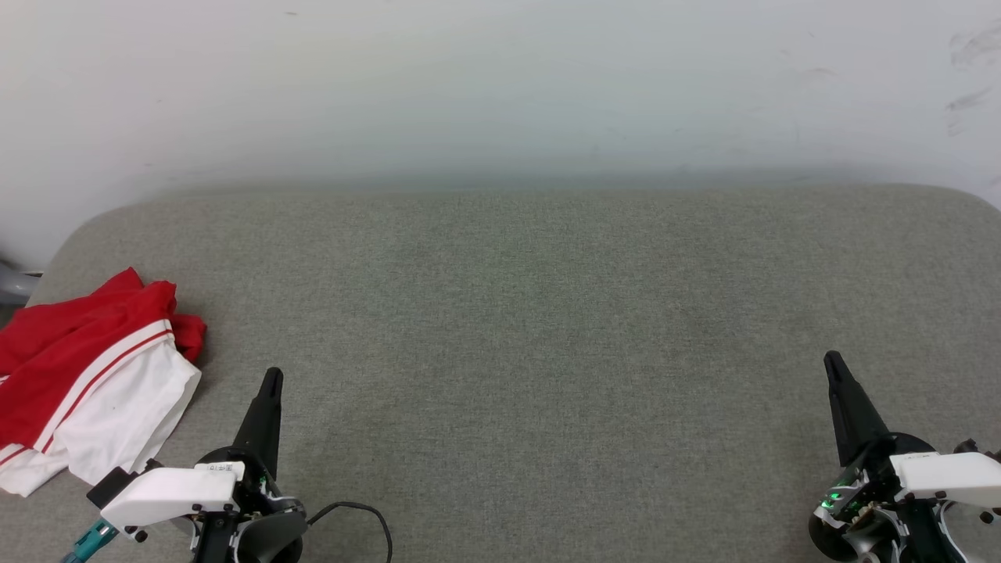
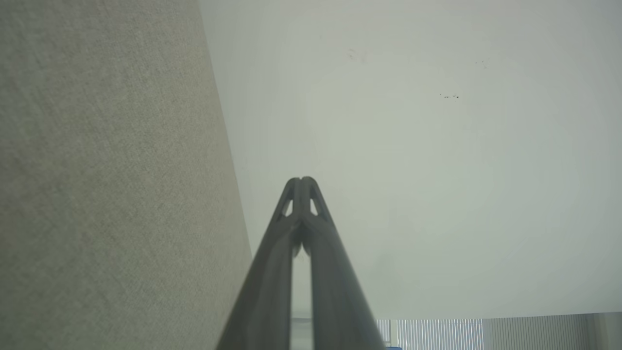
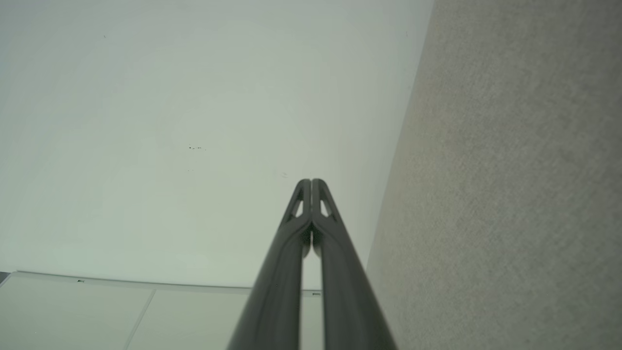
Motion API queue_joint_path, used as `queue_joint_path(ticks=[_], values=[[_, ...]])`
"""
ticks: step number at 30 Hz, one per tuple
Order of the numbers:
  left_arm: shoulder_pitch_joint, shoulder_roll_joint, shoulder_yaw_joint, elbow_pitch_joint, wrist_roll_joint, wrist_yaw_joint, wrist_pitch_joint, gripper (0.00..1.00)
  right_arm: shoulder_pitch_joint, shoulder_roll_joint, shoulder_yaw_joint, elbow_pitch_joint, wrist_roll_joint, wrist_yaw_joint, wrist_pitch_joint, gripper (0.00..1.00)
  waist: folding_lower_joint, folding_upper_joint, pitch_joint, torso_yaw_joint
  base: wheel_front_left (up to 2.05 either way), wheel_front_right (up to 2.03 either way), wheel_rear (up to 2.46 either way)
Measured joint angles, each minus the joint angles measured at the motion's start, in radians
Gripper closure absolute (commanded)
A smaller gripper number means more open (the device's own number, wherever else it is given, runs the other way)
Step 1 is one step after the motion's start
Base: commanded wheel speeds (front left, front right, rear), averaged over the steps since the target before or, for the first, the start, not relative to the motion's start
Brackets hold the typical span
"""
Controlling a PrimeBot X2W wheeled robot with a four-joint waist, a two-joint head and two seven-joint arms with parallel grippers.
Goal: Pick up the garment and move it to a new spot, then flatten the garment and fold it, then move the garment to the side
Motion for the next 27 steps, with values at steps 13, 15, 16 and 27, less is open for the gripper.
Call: queue_joint_path(ticks=[13, 15, 16, 27], values=[[0.0, 0.0, 0.0, 0.0, 0.0, 0.0, 0.0, 1.0, 0.0, 0.0, 0.0, 0.0, 0.0, 0.0, 0.0, 1.0, 0.0, 0.0, 0.0, 0.0, 0.0, 0.0, 0.0], [0.0, 0.0, 0.0, 0.0, 0.0, 0.0, 0.0, 1.0, 0.0, 0.0, 0.0, 0.0, 0.0, 0.0, 0.0, 1.0, 0.0, 0.0, 0.0, 0.0, 0.0, 0.0, 0.0], [0.0, 0.0, 0.0, 0.0, 0.0, 0.0, 0.0, 1.0, 0.0, 0.0, 0.0, 0.0, 0.0, 0.0, 0.0, 1.0, 0.0001, 0.0, 0.0, 0.0, 0.0, 0.0, 0.0], [0.0, 0.0, 0.0, 0.0, 0.0, 0.0, 0.0, 1.0, 0.0, 0.0, 0.0, 0.0, 0.0, 0.0, 0.0, 1.0, 0.0, 0.0, 0.0, 0.0, 0.0, 0.0, 0.0]])
